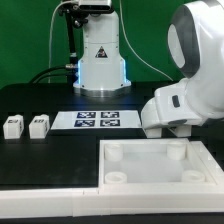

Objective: Assemble one leg

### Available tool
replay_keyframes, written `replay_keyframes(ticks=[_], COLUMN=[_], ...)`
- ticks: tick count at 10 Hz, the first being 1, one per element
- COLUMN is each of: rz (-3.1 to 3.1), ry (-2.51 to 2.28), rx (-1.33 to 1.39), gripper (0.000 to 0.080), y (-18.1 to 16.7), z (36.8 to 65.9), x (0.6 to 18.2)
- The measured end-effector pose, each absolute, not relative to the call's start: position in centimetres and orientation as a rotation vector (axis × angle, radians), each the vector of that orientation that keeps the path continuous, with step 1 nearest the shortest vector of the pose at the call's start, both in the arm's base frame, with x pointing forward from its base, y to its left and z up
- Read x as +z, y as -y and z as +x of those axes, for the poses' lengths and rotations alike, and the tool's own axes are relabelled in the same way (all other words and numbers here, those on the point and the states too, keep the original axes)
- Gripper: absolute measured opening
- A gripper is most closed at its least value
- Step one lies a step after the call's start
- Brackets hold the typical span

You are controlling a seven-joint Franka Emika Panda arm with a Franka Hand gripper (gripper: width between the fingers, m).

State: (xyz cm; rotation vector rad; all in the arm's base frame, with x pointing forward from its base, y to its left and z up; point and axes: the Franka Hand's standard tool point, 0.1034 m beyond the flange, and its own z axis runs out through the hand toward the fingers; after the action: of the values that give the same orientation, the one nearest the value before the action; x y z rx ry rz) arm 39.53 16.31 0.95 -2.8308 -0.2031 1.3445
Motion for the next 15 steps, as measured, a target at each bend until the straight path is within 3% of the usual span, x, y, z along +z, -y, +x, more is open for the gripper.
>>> replay_keyframes(ticks=[8, 12, 13, 15], rz=[-2.822, -2.799, -2.869, -2.972], ry=[0.229, 0.3, 0.288, 0.261], rx=[1.345, 1.248, 1.056, 0.752], gripper=[0.029, 0.0291, 0.0291, 0.0291], y=[-16.0, -12.9, -12.7, -11.9], z=[39.9, 44.9, 46.9, 48.3], x=[1.4, 8.8, 9.9, 13.8])
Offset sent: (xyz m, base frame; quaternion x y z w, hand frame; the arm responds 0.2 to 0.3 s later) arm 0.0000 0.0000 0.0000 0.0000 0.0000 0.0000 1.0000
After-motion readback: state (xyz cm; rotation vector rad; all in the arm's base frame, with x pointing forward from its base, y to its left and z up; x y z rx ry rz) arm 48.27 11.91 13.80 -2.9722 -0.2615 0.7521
